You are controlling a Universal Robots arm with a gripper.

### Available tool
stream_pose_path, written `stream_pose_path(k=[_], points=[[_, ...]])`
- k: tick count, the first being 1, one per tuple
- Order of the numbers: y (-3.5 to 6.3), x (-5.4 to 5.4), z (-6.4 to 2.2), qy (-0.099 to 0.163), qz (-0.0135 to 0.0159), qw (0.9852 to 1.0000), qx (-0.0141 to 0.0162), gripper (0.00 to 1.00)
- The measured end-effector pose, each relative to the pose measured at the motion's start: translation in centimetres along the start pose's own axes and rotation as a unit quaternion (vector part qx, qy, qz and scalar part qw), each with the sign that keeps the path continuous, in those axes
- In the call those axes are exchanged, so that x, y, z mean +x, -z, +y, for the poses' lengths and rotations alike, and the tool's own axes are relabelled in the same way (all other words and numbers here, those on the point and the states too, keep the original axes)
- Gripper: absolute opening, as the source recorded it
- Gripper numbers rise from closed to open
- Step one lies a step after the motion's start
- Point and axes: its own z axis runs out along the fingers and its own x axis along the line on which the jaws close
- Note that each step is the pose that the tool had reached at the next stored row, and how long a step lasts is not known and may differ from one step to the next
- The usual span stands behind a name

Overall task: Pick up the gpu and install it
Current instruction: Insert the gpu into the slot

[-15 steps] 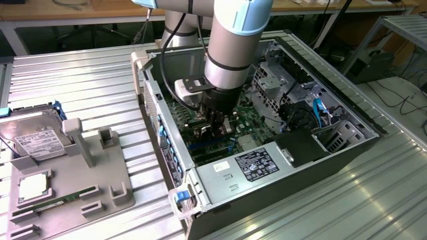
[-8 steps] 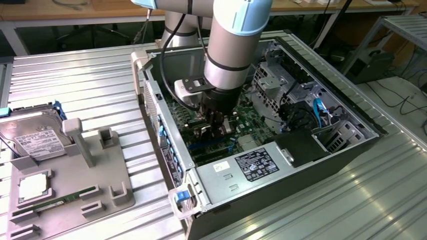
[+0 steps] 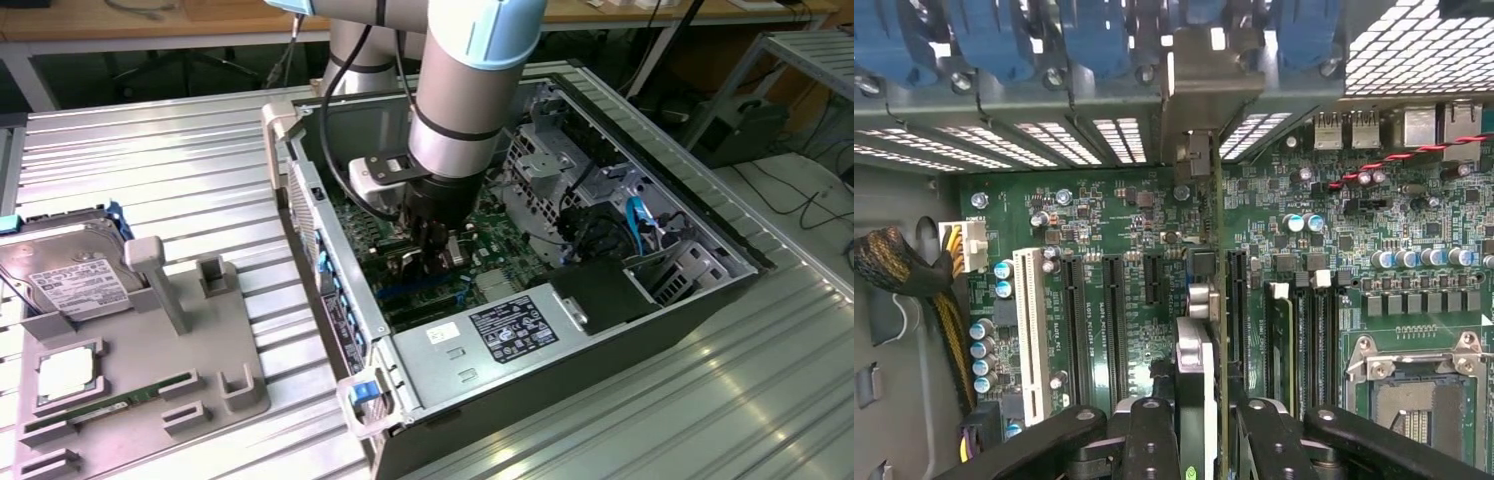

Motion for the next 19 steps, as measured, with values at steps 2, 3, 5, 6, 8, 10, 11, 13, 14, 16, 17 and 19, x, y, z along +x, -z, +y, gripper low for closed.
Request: stream_pose_path(k=[2,3,5,6,8,10,11,13,14,16,17,19], points=[[0.00,0.00,0.00,0.000,-0.0001,1.0000,0.0001,0.28],[0.00,0.00,0.00,0.000,-0.0001,1.0000,0.0000,0.28],[0.01,0.00,0.00,0.000,0.0000,1.0000,0.0000,0.28],[0.01,0.00,0.00,0.000,0.0000,1.0000,0.0000,0.28],[0.09,0.02,0.00,0.000,0.0002,1.0000,-0.0001,0.28],[0.12,0.01,0.00,0.000,0.0000,1.0000,0.0000,0.28],[0.12,0.01,0.00,0.000,-0.0001,1.0000,0.0000,0.28],[0.13,0.05,0.00,0.000,0.0000,1.0000,0.0000,0.28],[0.13,0.09,-0.01,0.000,0.0000,1.0000,0.0000,0.28],[0.13,0.16,-0.01,0.000,0.0000,1.0000,0.0000,0.28],[0.13,0.16,-0.01,0.000,0.0000,1.0000,0.0000,0.28],[0.13,0.16,-0.01,0.000,0.0000,1.0000,0.0000,0.28]])
